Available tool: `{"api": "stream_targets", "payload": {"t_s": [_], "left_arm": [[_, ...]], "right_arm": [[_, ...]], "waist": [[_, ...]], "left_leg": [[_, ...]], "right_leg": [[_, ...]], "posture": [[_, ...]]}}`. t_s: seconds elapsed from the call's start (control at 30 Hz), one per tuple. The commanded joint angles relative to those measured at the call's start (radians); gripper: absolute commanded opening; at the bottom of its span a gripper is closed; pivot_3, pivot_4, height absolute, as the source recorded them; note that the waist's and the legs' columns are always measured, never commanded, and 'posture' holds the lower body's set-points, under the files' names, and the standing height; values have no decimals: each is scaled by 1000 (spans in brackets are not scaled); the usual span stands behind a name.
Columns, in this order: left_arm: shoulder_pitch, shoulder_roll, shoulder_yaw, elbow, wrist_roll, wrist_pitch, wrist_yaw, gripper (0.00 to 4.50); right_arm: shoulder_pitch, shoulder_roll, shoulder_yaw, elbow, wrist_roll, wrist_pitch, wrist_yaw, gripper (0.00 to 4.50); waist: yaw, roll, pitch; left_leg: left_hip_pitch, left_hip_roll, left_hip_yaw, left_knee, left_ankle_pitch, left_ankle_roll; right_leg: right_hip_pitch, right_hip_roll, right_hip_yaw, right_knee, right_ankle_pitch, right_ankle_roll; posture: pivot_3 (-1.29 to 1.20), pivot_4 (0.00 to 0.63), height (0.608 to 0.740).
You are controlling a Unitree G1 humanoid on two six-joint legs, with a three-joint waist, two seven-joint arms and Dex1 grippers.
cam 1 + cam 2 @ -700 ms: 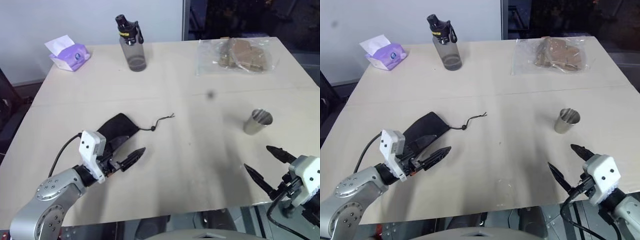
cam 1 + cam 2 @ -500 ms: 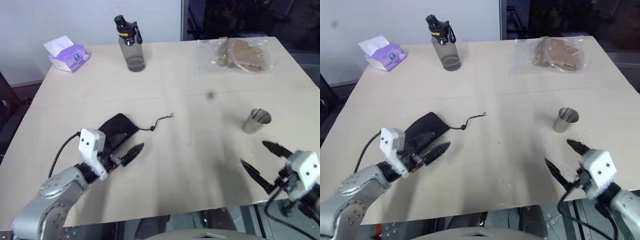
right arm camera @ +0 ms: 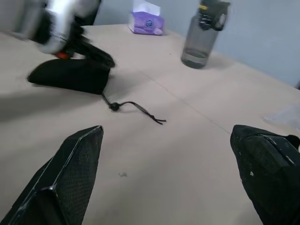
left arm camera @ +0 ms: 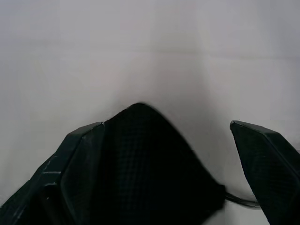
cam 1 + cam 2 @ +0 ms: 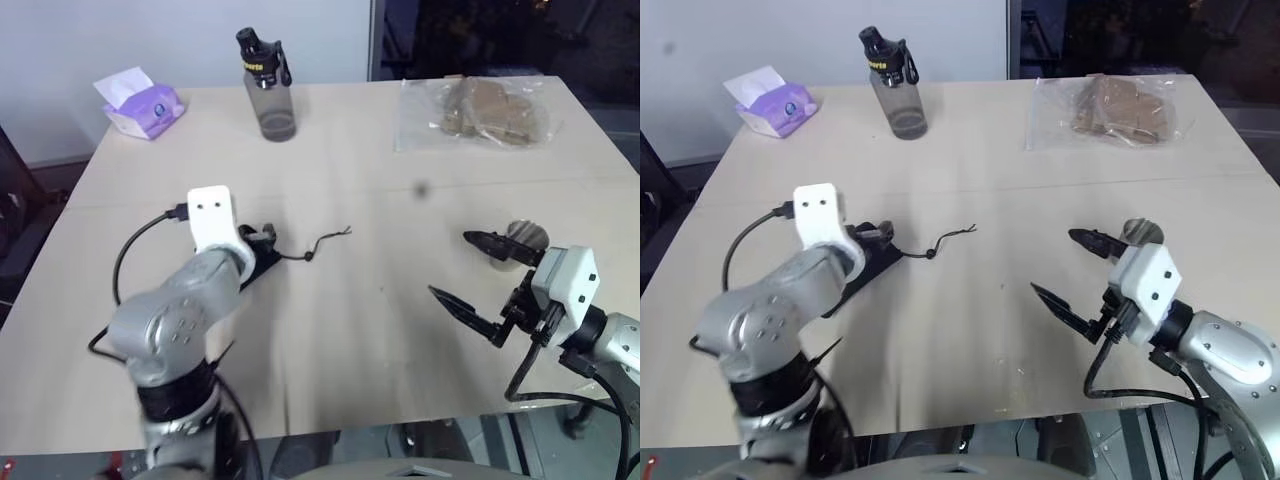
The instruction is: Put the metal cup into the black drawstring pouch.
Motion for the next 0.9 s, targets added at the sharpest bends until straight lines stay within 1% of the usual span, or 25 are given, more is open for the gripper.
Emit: {"api": "stream_targets", "payload": {"t_s": [0.03,0.13,0.3,0.33,0.43,0.5,0.53,0.6,0.63,0.67,0.7,0.77,0.8,0.83,0.9], "left_arm": [[-76,-43,12,43,127,88,51,4435],[-119,-82,3,102,194,113,61,4435],[-137,-118,-20,153,277,113,61,4435],[-138,-124,-23,165,289,113,57,3940],[-141,-130,-22,185,318,113,39,2809],[-136,-108,-40,187,315,113,-2,1860],[-133,-77,-58,185,305,113,-39,1245],[-126,30,-105,182,256,113,-155,310],[-125,89,-132,181,230,113,-222,46],[-116,175,-181,176,190,67,-328,46],[-100,283,-250,161,158,-33,-476,46],[-60,477,-351,144,111,-290,-818,46],[-46,551,-388,156,118,-435,-967,46],[-35,599,-409,179,121,-564,-1098,46],[-37,667,-465,246,167,-735,-1245,46]], "right_arm": [[-34,-40,-15,-15,67,14,43,4500],[-81,-83,-52,17,128,34,77,4500],[-110,-122,-67,27,161,49,83,4500],[-113,-125,-68,27,164,50,79,4500],[-124,-130,-66,25,173,59,68,4500],[-122,-129,-67,21,171,60,62,4500],[-118,-128,-68,17,169,60,57,4500],[-115,-122,-70,10,168,64,39,4500],[-115,-121,-71,7,170,65,30,4500],[-115,-118,-72,4,171,67,22,4500],[-115,-114,-72,3,174,69,11,4500],[-106,-104,-69,-4,176,73,-14,4500],[-99,-100,-65,-10,170,75,-27,4500],[-89,-96,-61,-17,161,78,-42,4500],[-73,-85,-50,-33,145,86,-73,4500]], "waist": [[-1,0,0],[1,-1,0],[2,-1,0],[2,-1,0],[1,-1,0],[-2,-1,0],[-2,-1,0],[-6,-1,0],[-7,-1,0],[-8,-1,0],[-9,-1,0],[-15,0,1],[-13,0,1],[-10,1,1],[-5,1,1]], "left_leg": [[0,0,0,0,0,0],[0,0,0,0,0,0],[0,0,0,0,0,0],[0,0,0,0,0,0],[0,0,0,0,0,0],[0,0,1,0,0,0],[0,0,1,0,0,0],[0,0,0,0,0,0],[0,0,0,0,0,-1],[0,0,0,0,0,-1],[0,0,0,0,0,-1],[0,0,0,0,0,-1],[-1,1,1,-1,0,-1],[-1,0,1,-1,0,-1],[-2,0,2,-1,0,-1]], "right_leg": [[0,0,0,0,0,0],[0,0,0,0,0,0],[-1,0,0,0,0,0],[0,0,0,0,0,0],[0,0,0,0,0,0],[0,0,0,1,0,0],[0,0,0,1,0,0],[-1,0,0,1,0,0],[-1,0,0,2,0,0],[-1,0,0,2,0,0],[-2,0,0,2,0,0],[-2,0,0,2,0,0],[-2,0,0,1,0,0],[-2,0,0,0,0,0],[-2,-1,0,-1,0,0]], "posture": [[0,150,740],[0,150,740],[0,150,740],[0,150,740],[0,150,740],[0,150,740],[0,150,740],[0,150,740],[0,150,740],[0,150,740],[0,150,740],[0,150,740],[0,150,740],[0,150,740],[0,150,740]]}}
